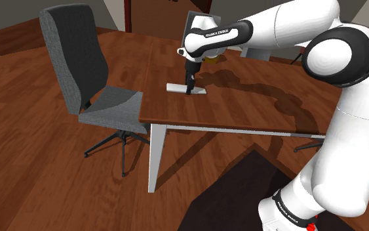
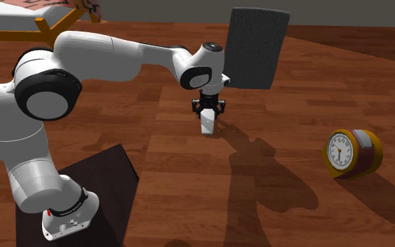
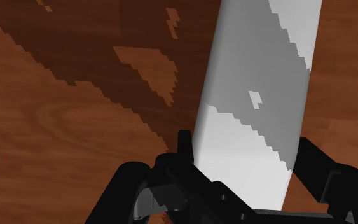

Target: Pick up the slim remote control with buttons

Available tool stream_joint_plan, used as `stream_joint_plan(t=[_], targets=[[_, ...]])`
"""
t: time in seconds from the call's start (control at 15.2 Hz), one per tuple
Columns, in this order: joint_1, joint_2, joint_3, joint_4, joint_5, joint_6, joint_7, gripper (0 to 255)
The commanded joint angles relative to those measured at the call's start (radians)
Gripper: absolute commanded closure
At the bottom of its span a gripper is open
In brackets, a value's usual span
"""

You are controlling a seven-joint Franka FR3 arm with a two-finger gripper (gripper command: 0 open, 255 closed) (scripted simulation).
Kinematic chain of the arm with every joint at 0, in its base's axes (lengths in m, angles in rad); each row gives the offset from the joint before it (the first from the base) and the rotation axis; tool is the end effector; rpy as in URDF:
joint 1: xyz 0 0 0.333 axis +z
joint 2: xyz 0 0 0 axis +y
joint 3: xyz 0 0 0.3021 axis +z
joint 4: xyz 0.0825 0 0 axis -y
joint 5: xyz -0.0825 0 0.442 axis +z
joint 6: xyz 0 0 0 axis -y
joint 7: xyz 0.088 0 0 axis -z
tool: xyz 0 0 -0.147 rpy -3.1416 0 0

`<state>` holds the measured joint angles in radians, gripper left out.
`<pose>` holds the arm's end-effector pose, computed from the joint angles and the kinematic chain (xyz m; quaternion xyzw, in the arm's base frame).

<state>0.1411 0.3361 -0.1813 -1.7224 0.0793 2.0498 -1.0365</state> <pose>0.6935 -0.0151 0.3124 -0.8848 -0.4660 -0.0017 0.0053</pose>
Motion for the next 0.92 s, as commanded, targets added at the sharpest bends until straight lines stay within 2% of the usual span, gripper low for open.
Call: stream_joint_plan(t=[0.0, 0.86], targets=[[0.000, -0.007, -0.001, 0.010, -0.002, -0.018, 0.002, 255], [0.000, -0.047, -0.005, 0.131, -0.013, -0.177, 0.010, 255]])
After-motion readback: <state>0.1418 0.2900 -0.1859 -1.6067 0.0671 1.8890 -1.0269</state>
